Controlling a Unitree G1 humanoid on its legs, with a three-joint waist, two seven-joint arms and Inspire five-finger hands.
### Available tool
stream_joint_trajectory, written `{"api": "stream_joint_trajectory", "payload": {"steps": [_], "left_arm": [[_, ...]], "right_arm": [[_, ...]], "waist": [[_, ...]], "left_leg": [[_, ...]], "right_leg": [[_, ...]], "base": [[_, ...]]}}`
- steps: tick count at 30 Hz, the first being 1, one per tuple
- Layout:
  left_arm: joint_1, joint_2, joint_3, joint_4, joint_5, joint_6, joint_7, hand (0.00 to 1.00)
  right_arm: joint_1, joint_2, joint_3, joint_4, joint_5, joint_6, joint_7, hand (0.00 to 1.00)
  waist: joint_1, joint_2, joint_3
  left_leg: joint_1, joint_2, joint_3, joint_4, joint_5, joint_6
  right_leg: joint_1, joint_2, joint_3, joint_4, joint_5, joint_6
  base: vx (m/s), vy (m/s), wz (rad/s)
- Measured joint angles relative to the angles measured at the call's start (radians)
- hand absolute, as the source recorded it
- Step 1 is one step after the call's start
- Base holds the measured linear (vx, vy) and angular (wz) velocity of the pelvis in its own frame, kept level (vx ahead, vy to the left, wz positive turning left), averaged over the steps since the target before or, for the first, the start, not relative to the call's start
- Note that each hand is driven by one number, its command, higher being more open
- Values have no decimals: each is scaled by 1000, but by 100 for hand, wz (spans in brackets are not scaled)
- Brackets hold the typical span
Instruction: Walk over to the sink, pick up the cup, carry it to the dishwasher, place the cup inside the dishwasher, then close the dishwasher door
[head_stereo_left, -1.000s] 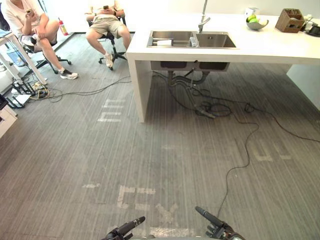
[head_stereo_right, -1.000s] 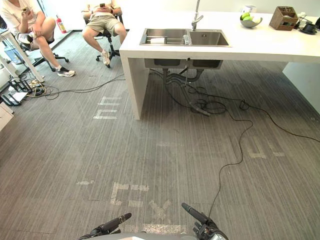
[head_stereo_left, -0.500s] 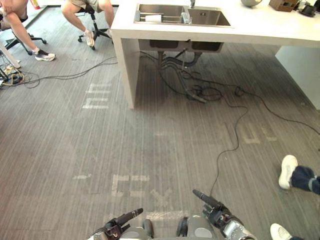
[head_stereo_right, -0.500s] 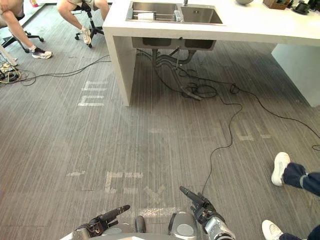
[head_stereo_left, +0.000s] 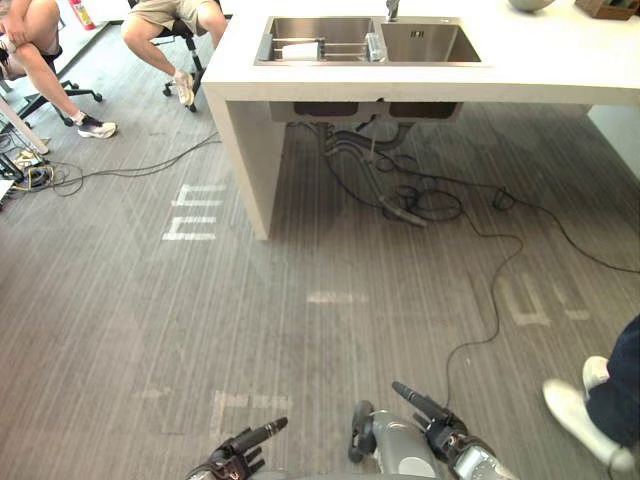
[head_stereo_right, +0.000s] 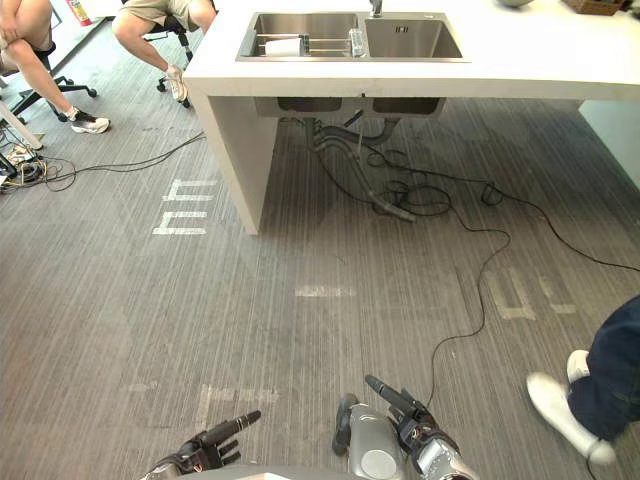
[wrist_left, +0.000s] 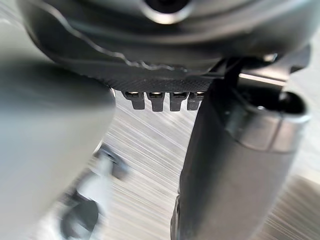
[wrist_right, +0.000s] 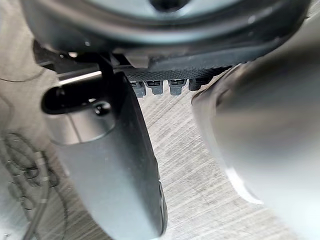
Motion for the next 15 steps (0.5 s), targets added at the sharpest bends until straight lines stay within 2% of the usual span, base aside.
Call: {"api": "stream_joint_trajectory", "payload": {"steps": [1, 2, 3, 4, 6, 7, 8, 9, 10, 11, 12, 13, 15], "left_arm": [[3, -12, 9, -30, 0, -29, -1, 100], [9, -25, 24, -83, -1, -41, 0, 100], [12, -31, 28, -115, -1, -42, 2, 100], [20, -45, 26, -184, -2, -41, 2, 100], [24, -76, -1, -273, -1, -41, 3, 100], [23, -88, -26, -310, -1, -37, 6, 100], [25, -108, -52, -357, 3, -33, 26, 100], [28, -133, -54, -391, 14, -30, 42, 100], [25, -143, -55, -400, 17, -30, 50, 100], [18, -145, -61, -416, 15, -26, 60, 100], [21, -140, -69, -424, 5, -23, 67, 100], [9, -120, -65, -420, -2, -16, 75, 100], [-2, -110, -53, -429, 0, -9, 73, 100]], "right_arm": [[9, -12, 10, 1, -24, 7, 0, 100], [9, -20, 20, 7, -28, 18, -1, 100], [9, -20, 20, 8, -27, 24, -1, 100], [3, -19, 21, 8, -24, 29, -1, 100], [-24, -22, 23, 6, -21, 32, -2, 100], [-38, -23, 29, -4, -21, 33, -3, 100], [-49, -18, 23, -29, -21, 33, -6, 100], [-47, -15, 19, -51, -19, 31, -10, 100], [-45, -16, 19, -57, -17, 31, -12, 100], [-33, -17, 19, -57, -9, 34, -16, 100], [-19, -18, 19, -57, -5, 40, -15, 100], [-10, -7, 19, -41, -5, 47, -21, 100], [-8, -11, 21, -33, -4, 69, -24, 100]], "waist": [[2, 18, -1], [4, 23, 7], [7, 19, 11], [24, 12, 17], [43, 5, 22], [48, 1, 26], [52, -1, 32], [52, 7, 36], [52, 16, 42], [52, 37, 49], [54, 61, 50], [57, 59, 61], [62, 34, 57]], "left_leg": [[-103, 46, 6, 241, 8, 5], [-184, 57, 4, 397, -10, 28], [-220, 51, 5, 425, -18, 35], [-286, 27, 14, 395, -35, 31], [-352, -14, 58, 190, -47, 45], [-366, -48, 68, 26, -45, 47], [-367, -93, 70, -222, -1, 58], [-360, -123, 60, -446, 94, 58], [-356, -127, 54, -534, 138, 55], [-354, -118, 58, -616, 166, 52], [-352, -96, 64, -619, 142, 58], [-350, -91, 72, -554, 259, 144], [-380, -119, 85, -492, 266, 150]], "right_leg": [[71, 29, -2, -46, -14, -6], [148, 47, 4, -93, -24, -9], [184, 50, 9, -113, -27, -7], [245, 52, 25, -153, -29, -5], [298, 43, 61, -200, -28, -3], [320, 31, 76, -218, -29, -1], [347, 13, 89, -233, -33, 29], [383, 6, 101, -249, -47, 55], [406, 9, 106, -255, -56, 70], [460, 30, 113, -264, -85, 96], [504, 56, 120, -268, -120, 99], [559, 53, 121, -263, -170, 101], [554, 19, 140, -236, -184, 91]], "base": [[537, -116, -8], [619, -106, -14], [579, -75, -34], [516, -44, -55], [327, 0, -65], [357, 57, -63], [528, 104, -64], [525, 155, -47], [540, 221, -26], [461, 233, -14], [473, 282, -3], [356, 230, 10], [393, 296, 21]]}}
